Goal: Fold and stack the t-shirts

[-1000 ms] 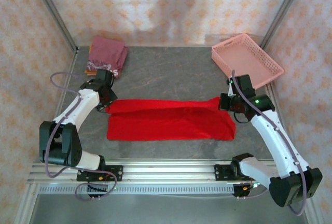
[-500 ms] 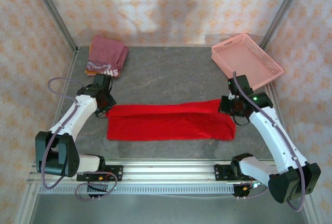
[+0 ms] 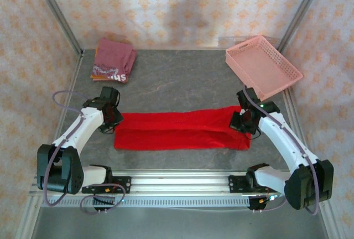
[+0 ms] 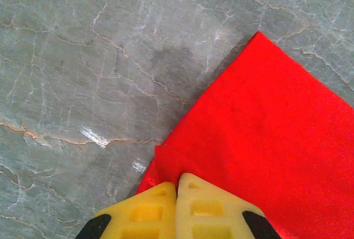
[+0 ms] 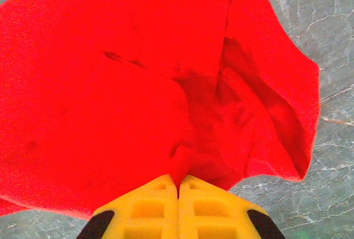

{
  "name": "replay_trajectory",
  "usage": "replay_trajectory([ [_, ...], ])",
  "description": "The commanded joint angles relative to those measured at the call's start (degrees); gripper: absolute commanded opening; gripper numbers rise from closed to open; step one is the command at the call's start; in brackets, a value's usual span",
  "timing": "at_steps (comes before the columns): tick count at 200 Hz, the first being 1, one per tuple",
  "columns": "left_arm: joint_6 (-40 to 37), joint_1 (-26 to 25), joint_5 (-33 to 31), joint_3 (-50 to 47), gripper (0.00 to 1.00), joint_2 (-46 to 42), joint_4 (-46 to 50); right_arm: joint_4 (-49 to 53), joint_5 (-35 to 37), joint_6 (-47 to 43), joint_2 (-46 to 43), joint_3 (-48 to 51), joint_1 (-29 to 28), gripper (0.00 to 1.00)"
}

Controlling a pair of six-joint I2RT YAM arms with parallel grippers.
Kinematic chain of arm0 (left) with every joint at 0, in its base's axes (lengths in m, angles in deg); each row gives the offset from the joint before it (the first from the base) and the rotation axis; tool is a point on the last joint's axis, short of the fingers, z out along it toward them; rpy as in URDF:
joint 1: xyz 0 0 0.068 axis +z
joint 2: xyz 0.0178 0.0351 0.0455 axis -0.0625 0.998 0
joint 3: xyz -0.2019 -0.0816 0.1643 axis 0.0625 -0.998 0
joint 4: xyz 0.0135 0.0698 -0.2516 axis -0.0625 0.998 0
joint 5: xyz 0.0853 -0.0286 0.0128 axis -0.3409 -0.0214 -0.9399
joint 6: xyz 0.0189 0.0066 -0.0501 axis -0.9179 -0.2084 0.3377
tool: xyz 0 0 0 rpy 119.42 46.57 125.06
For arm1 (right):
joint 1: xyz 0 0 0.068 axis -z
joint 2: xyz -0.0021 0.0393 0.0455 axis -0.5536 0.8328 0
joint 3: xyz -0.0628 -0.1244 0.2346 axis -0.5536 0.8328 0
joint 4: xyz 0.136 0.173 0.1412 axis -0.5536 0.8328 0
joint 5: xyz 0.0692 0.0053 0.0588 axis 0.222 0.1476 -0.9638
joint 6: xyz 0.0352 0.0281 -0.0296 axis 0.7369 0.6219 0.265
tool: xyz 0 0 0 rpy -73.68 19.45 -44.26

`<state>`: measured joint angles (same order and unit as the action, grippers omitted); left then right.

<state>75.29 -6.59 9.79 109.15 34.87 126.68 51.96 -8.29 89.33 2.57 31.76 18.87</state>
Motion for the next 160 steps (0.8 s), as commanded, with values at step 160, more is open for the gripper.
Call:
replay_trajectory([
  [160, 1.6, -1.9, 1.7, 0.4, 0.0, -6.2, 6.0, -4.0, 2.0, 2.9, 5.9, 3.5, 0.0, 0.0],
])
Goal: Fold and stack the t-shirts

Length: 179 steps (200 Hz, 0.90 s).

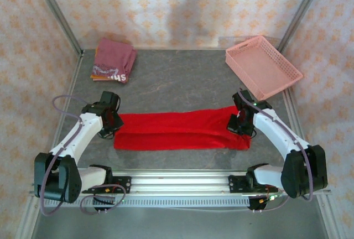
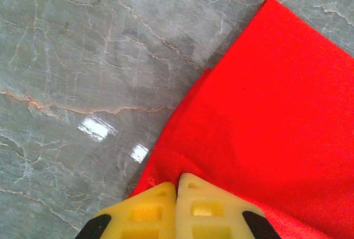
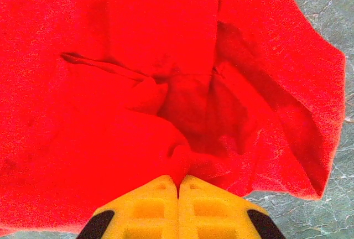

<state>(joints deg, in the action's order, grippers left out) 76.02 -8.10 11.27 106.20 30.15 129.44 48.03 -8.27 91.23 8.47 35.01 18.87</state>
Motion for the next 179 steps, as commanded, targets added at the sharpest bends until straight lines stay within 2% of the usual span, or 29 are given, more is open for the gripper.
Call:
replay_trajectory([
  [1, 0.9, -0.4, 0.2, 3.7, 0.0, -1.4, 3.4, 0.0, 1.9, 1.0, -0.1, 0.2, 0.0, 0.0],
  [32, -0.8, -0.4, -2.0, 10.6, 0.0, -0.3, 6.7, 1.3, 3.1, 1.0, -2.2, -2.2, 0.1, 0.0],
  [53, -1.1, -0.4, -2.8, 10.2, 0.0, -1.1, 7.6, 3.1, 4.3, 1.3, -4.3, -3.2, 0.2, 0.0],
  [77, -1.2, -0.4, -3.4, 7.6, 0.0, -1.7, 8.0, 5.9, 8.9, 1.3, -8.6, -4.9, 0.3, 0.0],
  [117, -0.8, -0.4, -3.1, 3.8, 0.0, -1.7, 6.5, 8.2, 4.7, 0.9, -9.0, -5.6, 0.4, 0.0],
  [138, -0.6, -0.3, -3.0, 3.2, 0.0, -1.4, 5.6, 6.7, 5.3, 1.0, -8.3, -3.6, 0.4, 0.0],
  [179, -0.4, -0.4, -3.1, 1.0, 0.0, 0.3, 3.6, 1.8, 1.9, 1.4, -5.0, -0.5, 0.4, 0.0],
])
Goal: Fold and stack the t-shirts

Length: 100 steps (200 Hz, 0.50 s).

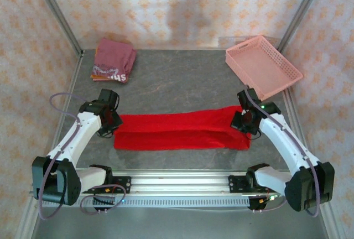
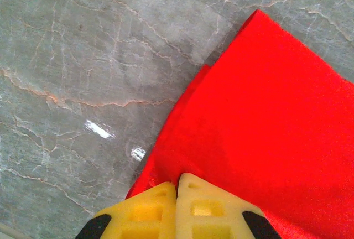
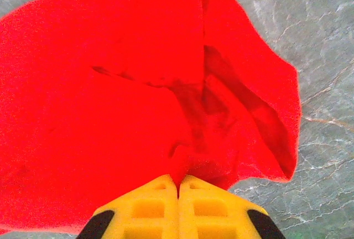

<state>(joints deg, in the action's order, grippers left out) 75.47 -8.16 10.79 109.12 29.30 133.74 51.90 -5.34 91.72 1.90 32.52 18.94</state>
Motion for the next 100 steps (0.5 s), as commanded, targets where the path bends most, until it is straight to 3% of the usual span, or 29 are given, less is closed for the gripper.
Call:
replay_trajectory([
  [1, 0.2, -0.3, -2.7, -2.1, 0.0, 1.2, -0.8, -2.2, -1.0, 0.9, 1.6, 2.0, 0.3, 0.0],
  [26, 0.7, -0.3, -2.7, -3.3, 0.0, 2.8, -2.5, -3.2, -2.4, 0.6, 2.7, 2.6, 0.3, 0.01],
  [32, 0.9, -0.3, -2.8, -3.5, 0.0, 2.9, -2.7, -3.0, -2.3, 0.4, 2.5, 2.5, 0.3, 0.06],
  [45, 1.1, -0.3, -3.2, -3.6, 0.07, 2.4, -2.7, -2.7, -2.0, -0.1, 1.6, 1.9, 0.3, 0.28],
  [54, 1.2, -0.3, -3.6, -3.5, 0.18, 2.0, -2.4, -2.8, -1.7, -0.5, 0.6, 1.3, 0.3, 0.44],
  [66, 1.4, -0.3, -4.7, -2.8, 0.4, 1.2, -1.3, -3.1, -1.4, -1.2, -0.7, 0.4, 0.3, 0.55],
  [86, 1.5, -0.3, -6.5, -0.4, 0.76, -0.2, 1.2, -4.1, -1.3, -3.0, -1.6, -1.4, 0.0, 0.62],
  [100, 1.8, -0.8, -6.9, 1.3, 0.93, -1.0, 1.6, -5.4, -1.3, -4.0, -0.8, -2.6, -1.2, 0.63],
])
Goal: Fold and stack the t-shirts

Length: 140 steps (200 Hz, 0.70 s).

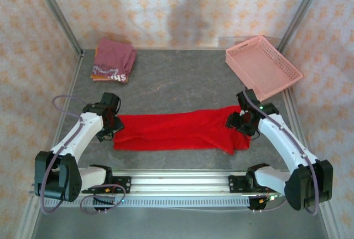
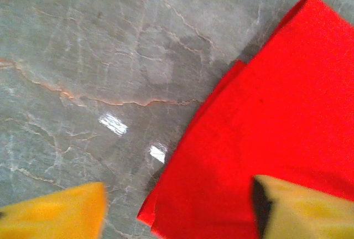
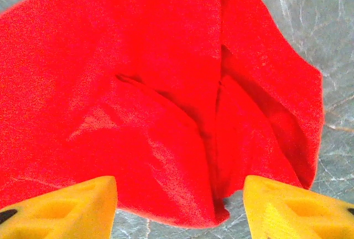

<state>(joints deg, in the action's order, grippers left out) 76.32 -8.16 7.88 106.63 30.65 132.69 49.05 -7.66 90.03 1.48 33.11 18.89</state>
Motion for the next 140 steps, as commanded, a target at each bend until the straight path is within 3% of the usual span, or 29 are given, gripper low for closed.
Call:
replay_trajectory([
  [1, 1.0, -0.9, -4.0, 3.9, 0.94, -2.4, 2.6, -2.7, 1.0, -2.3, -0.2, -3.3, -1.2, 0.63],
  [24, 2.7, -4.6, -2.5, 5.8, 0.94, -0.7, -0.3, -7.8, 0.5, -1.4, 3.2, -3.7, -5.4, 0.63],
  [54, 6.0, -10.6, -0.4, 8.4, 0.68, 7.8, -6.2, -14.0, 1.4, 2.3, 11.3, -4.2, -11.9, 0.63],
  [95, 6.9, -12.8, 1.1, 8.7, 0.46, 16.4, -12.1, -9.8, 12.3, 4.2, 14.1, -3.1, -10.3, 0.61],
  [116, 6.7, -12.7, 1.3, 7.3, 0.41, 18.8, -13.4, -10.2, 8.0, 3.7, 16.0, -1.5, -7.6, 0.59],
  [140, 7.2, -12.8, 1.4, 4.7, 0.38, 19.7, -15.1, -13.2, 2.0, 3.5, 18.1, -0.5, -7.6, 0.51],
])
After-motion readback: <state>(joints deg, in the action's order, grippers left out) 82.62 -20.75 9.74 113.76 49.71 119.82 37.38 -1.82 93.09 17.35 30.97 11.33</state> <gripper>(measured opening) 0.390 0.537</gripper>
